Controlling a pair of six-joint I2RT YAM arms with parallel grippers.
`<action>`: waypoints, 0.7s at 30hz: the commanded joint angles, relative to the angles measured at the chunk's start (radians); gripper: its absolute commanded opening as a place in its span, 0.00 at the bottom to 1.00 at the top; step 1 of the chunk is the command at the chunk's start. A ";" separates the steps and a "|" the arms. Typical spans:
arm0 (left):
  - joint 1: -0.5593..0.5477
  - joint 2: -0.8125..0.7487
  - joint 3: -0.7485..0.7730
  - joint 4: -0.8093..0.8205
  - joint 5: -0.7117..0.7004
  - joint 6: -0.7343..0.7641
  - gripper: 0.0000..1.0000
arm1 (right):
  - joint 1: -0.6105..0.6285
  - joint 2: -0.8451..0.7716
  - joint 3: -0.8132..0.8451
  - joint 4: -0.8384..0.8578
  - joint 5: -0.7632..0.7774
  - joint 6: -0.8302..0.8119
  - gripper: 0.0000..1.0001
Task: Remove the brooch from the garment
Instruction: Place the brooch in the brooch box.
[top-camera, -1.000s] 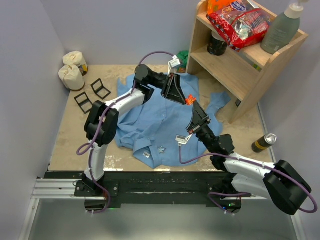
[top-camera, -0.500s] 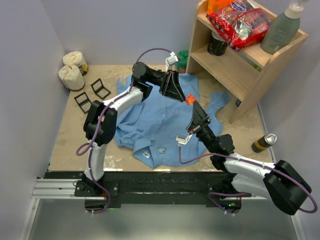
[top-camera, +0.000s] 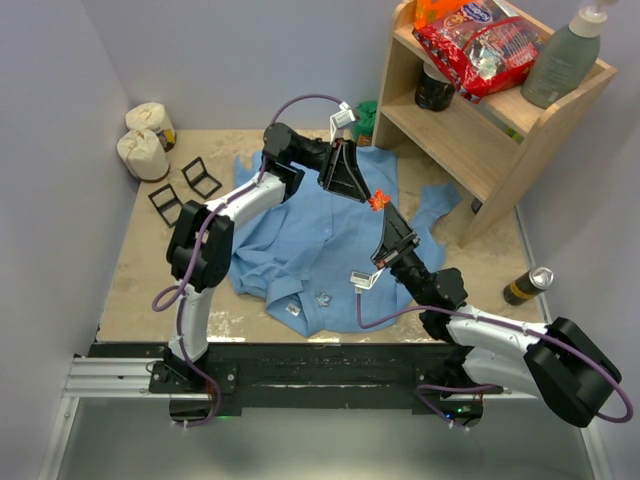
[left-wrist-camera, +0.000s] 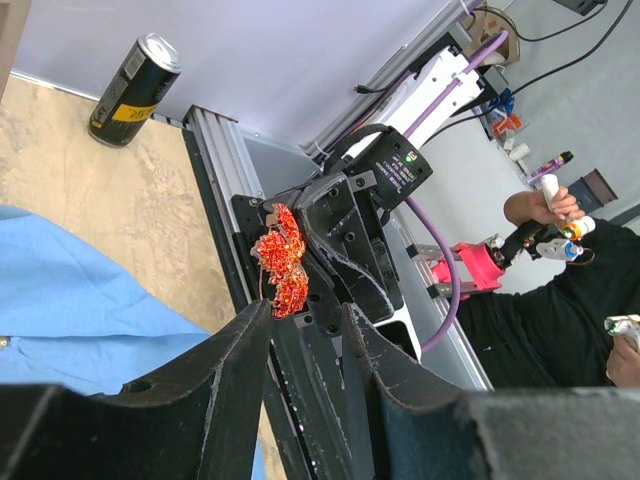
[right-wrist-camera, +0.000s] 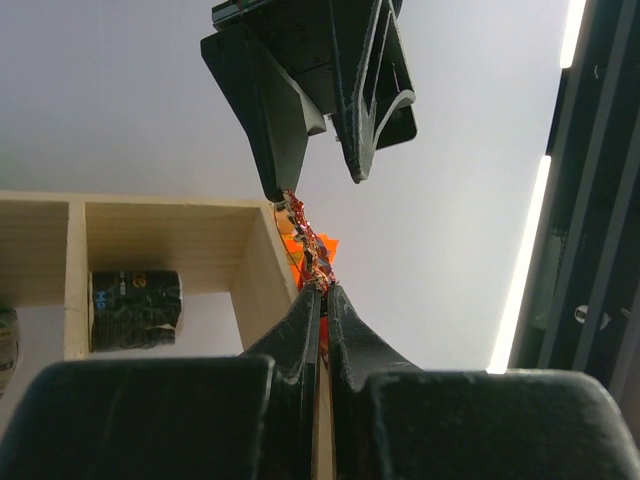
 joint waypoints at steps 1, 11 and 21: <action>0.002 0.002 0.037 0.029 0.030 -0.012 0.38 | 0.008 0.004 0.016 0.402 -0.007 0.030 0.00; -0.010 -0.003 0.025 0.029 0.041 -0.017 0.36 | 0.011 0.007 0.024 0.408 -0.004 0.037 0.00; -0.012 0.002 0.022 0.025 0.043 -0.020 0.44 | 0.014 0.006 0.027 0.423 -0.013 0.050 0.00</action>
